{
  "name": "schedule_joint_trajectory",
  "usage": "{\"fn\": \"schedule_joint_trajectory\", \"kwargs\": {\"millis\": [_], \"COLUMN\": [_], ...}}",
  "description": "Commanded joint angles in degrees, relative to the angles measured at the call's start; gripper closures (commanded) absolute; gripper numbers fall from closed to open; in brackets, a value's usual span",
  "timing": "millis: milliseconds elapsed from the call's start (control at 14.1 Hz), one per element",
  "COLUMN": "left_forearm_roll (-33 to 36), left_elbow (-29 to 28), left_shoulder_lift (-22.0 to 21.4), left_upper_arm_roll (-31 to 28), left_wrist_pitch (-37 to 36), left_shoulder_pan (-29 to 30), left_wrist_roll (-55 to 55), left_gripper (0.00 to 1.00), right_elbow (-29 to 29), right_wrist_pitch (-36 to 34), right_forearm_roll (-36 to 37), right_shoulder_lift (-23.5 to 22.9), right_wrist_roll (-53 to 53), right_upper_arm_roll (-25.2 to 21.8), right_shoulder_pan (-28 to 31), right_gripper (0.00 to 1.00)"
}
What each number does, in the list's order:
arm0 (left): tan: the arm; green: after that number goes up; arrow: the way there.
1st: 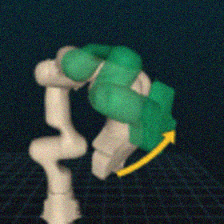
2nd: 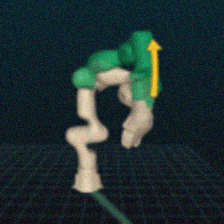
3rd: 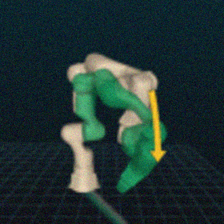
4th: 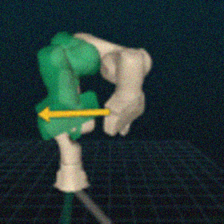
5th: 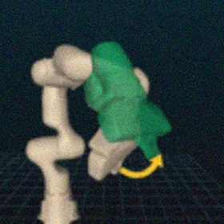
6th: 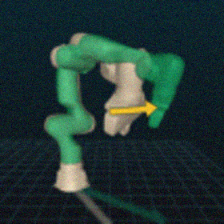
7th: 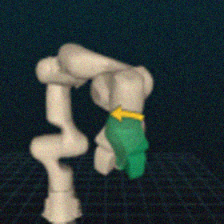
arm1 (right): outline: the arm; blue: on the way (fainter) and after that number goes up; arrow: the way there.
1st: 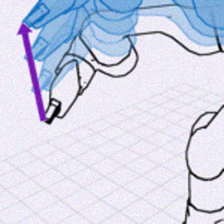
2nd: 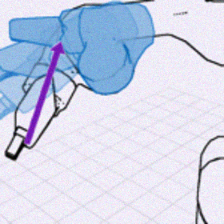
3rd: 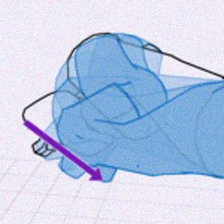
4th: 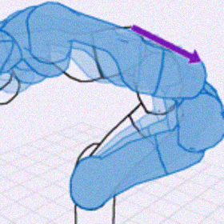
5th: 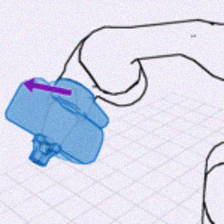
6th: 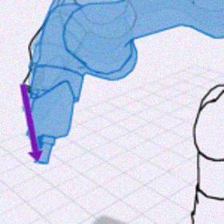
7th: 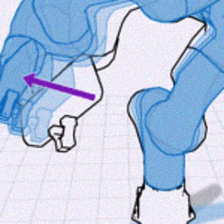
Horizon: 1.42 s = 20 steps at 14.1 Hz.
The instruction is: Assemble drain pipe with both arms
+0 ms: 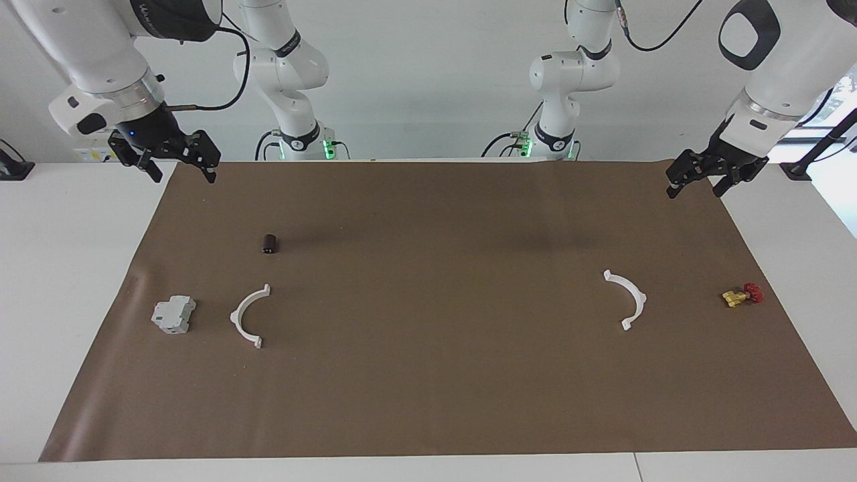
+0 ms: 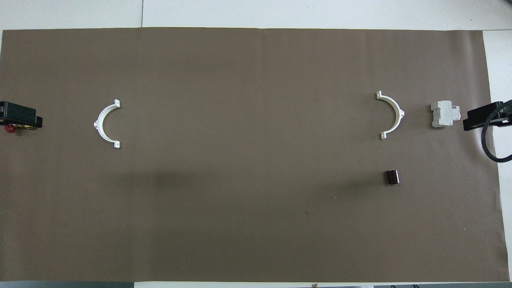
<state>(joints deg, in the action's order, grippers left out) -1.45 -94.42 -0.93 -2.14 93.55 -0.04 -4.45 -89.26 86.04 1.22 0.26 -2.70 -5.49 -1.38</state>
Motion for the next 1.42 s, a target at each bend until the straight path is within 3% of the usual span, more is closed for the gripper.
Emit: {"fn": "schedule_joint_trajectory", "kwargs": {"millis": [0,497,781,1135,1348], "left_forearm_roll": [-0.48,-0.48,-0.48,-0.48,-0.48], "left_elbow": [-1.55,-1.55,-1.55,-1.55,-1.55], "left_shoulder_lift": [-1.36,-1.36,-1.36,-1.36,-1.36], "left_upper_arm_roll": [-0.41,-0.41,-0.41,-0.41,-0.41], "left_wrist_pitch": [0.58,0.58,0.58,0.58,0.58], "left_shoulder_pan": [-0.40,-0.40,-0.40,-0.40,-0.40], "left_wrist_roll": [0.50,0.50,0.50,0.50,0.50], "left_gripper": [0.00,0.00,0.00,0.00,0.00], "right_elbow": [0.31,-1.26,-4.87,-4.96,-10.30], "right_wrist_pitch": [0.27,0.44,12.19,26.16,37.67], "right_forearm_roll": [-0.34,-0.25,-0.34,-4.47,-4.38], "right_shoulder_lift": [-0.27,0.35,-0.43,-12.20,-16.25], "right_wrist_roll": [0.94,0.77,-1.79,-4.33,-7.40], "right_upper_arm_roll": [0.31,0.22,0.22,0.31,0.31], "right_shoulder_pan": [0.33,0.77,0.33,-0.11,0.06], "right_gripper": [0.00,0.00,0.00,0.00,0.00]}}
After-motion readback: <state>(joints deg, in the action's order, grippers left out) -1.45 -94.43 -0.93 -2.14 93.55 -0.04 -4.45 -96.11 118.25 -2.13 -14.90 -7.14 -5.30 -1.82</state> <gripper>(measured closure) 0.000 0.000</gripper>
